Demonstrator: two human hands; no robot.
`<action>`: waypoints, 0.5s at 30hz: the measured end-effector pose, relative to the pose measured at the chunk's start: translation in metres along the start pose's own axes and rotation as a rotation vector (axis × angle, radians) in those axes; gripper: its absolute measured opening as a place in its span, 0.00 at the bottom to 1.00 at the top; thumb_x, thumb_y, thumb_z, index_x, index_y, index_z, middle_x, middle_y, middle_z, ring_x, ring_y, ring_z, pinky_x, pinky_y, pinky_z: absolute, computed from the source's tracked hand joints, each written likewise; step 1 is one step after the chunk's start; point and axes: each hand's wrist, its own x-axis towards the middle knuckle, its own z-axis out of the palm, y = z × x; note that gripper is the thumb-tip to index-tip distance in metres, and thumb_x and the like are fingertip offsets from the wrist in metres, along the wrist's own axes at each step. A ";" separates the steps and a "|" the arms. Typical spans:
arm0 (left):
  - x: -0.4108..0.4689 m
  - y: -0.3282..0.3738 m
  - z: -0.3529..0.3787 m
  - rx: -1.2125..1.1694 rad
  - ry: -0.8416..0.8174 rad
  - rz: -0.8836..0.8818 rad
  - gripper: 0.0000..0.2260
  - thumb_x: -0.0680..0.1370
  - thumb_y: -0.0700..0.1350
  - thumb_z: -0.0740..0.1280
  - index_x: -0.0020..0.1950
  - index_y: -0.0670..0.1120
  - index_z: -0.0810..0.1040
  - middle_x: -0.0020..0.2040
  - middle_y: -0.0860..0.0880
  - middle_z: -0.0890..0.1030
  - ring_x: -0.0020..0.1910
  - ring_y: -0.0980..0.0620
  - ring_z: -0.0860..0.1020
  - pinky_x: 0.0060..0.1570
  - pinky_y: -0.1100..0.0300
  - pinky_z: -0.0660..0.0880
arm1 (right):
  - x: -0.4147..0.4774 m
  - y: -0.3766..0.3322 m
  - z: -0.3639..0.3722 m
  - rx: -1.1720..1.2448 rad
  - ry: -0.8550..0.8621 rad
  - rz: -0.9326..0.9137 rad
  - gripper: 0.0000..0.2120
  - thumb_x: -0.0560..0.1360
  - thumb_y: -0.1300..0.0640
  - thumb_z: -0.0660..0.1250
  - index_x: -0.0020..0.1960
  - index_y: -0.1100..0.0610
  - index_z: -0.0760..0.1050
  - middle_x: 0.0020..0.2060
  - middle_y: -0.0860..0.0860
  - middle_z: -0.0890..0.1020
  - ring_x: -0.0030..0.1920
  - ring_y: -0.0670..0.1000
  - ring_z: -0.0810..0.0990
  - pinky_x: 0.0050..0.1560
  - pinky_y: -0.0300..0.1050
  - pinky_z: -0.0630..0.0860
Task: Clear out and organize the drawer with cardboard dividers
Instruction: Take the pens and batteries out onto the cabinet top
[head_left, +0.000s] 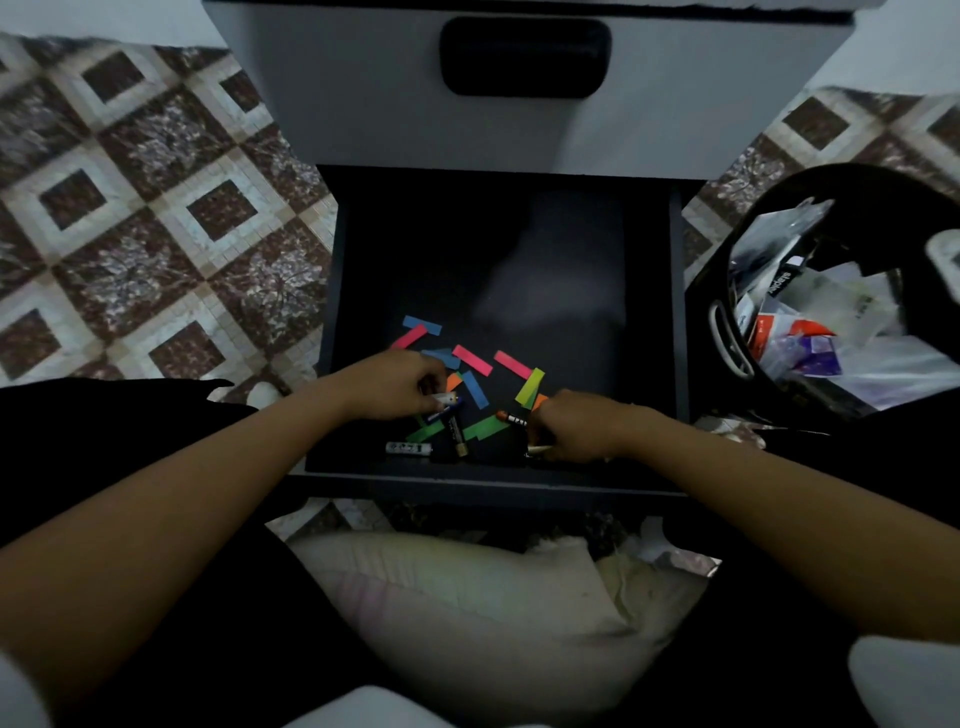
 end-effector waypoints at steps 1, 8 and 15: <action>0.000 0.001 0.000 0.003 -0.001 -0.006 0.05 0.77 0.47 0.67 0.48 0.46 0.77 0.45 0.52 0.77 0.46 0.53 0.76 0.46 0.61 0.71 | 0.000 0.001 -0.001 0.039 0.005 -0.004 0.11 0.76 0.54 0.65 0.52 0.60 0.78 0.48 0.56 0.80 0.50 0.55 0.79 0.44 0.42 0.71; 0.001 0.002 -0.001 0.013 -0.007 -0.005 0.05 0.77 0.46 0.67 0.48 0.46 0.76 0.47 0.49 0.78 0.47 0.51 0.77 0.49 0.57 0.73 | 0.004 0.000 -0.006 0.247 0.149 0.021 0.11 0.74 0.57 0.67 0.56 0.58 0.79 0.52 0.53 0.81 0.53 0.51 0.78 0.53 0.44 0.74; 0.001 0.004 -0.002 0.014 -0.013 -0.011 0.04 0.77 0.46 0.66 0.47 0.47 0.76 0.49 0.48 0.79 0.48 0.51 0.77 0.49 0.56 0.73 | -0.001 0.003 -0.001 -0.024 0.040 0.014 0.07 0.76 0.54 0.65 0.48 0.59 0.75 0.45 0.55 0.78 0.43 0.54 0.77 0.40 0.43 0.71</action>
